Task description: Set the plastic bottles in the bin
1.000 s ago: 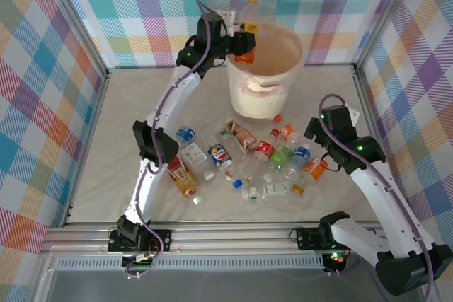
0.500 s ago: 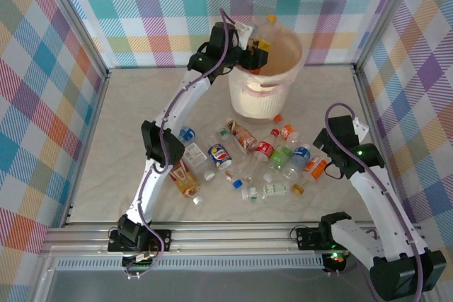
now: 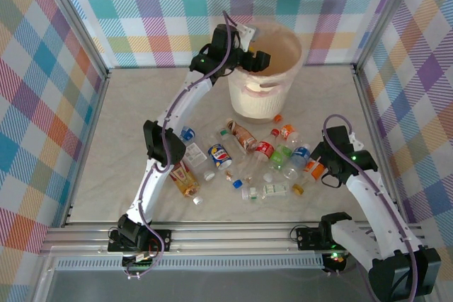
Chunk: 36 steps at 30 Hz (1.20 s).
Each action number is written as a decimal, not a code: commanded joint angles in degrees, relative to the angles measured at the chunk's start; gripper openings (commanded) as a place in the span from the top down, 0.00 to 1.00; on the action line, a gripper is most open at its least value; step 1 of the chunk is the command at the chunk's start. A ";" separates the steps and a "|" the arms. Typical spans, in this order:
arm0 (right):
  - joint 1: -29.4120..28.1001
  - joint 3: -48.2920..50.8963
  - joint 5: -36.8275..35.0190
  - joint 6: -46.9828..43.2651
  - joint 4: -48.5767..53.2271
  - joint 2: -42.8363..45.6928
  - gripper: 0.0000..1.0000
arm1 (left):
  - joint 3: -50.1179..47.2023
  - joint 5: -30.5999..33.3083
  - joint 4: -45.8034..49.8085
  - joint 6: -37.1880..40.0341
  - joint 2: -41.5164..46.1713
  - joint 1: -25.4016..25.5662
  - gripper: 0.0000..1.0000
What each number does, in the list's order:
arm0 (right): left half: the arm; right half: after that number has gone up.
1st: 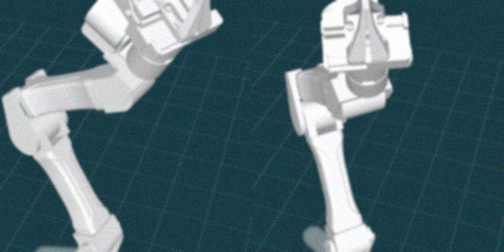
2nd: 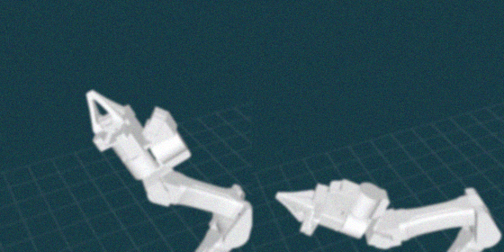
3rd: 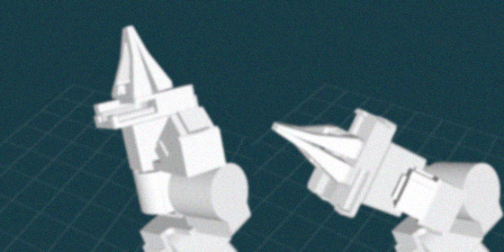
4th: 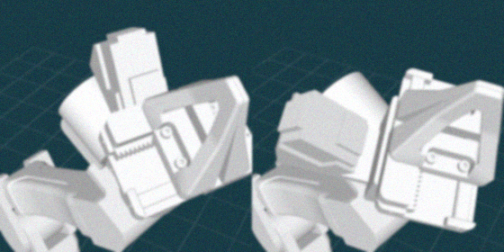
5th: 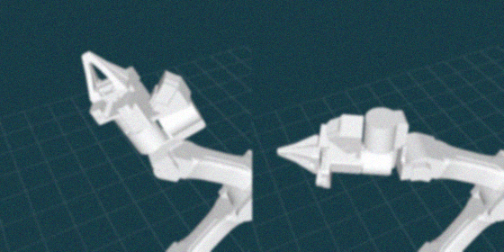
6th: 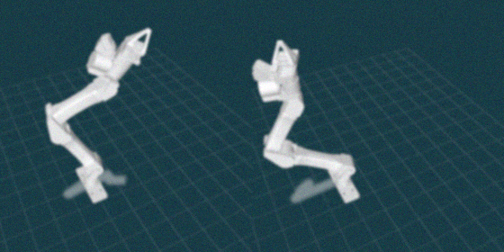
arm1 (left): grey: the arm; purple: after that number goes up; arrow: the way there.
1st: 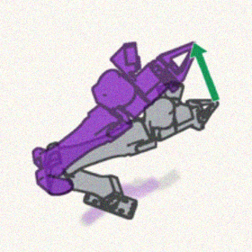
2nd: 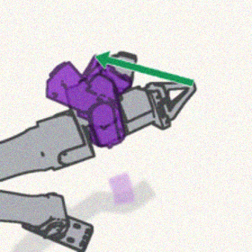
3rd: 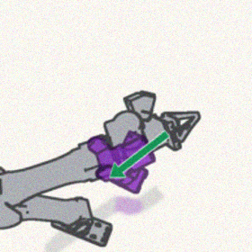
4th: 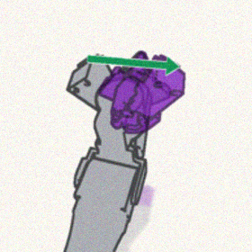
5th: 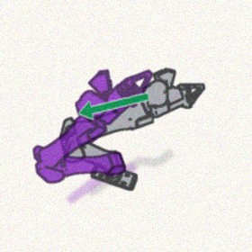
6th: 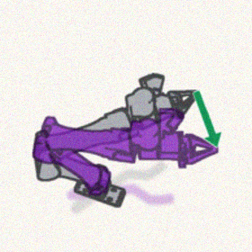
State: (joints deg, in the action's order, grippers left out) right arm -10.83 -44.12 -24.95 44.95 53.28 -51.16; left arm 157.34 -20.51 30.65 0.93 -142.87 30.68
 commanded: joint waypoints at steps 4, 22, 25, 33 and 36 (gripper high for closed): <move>0.71 3.08 6.44 2.42 -0.54 0.84 0.00 | 0.58 0.92 0.03 0.46 2.72 0.87 0.12; 2.55 8.10 15.40 1.20 -11.15 -3.63 0.17 | 0.51 10.95 7.78 -1.70 17.89 1.10 0.00; 3.21 8.61 15.63 1.11 -12.36 -4.44 0.20 | -0.61 15.38 11.71 -2.80 20.13 1.06 0.00; 5.27 10.70 16.98 0.93 -14.12 -5.40 0.26 | -26.63 20.92 3.12 -6.24 36.93 1.07 0.00; 5.88 11.61 17.24 0.85 -14.72 -5.62 0.26 | -36.45 23.01 -1.10 -6.94 43.72 1.05 0.00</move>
State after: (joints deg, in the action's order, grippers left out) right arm -5.54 -33.56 -8.73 46.09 39.77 -56.49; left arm 125.71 -0.64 35.73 -4.25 -105.78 31.35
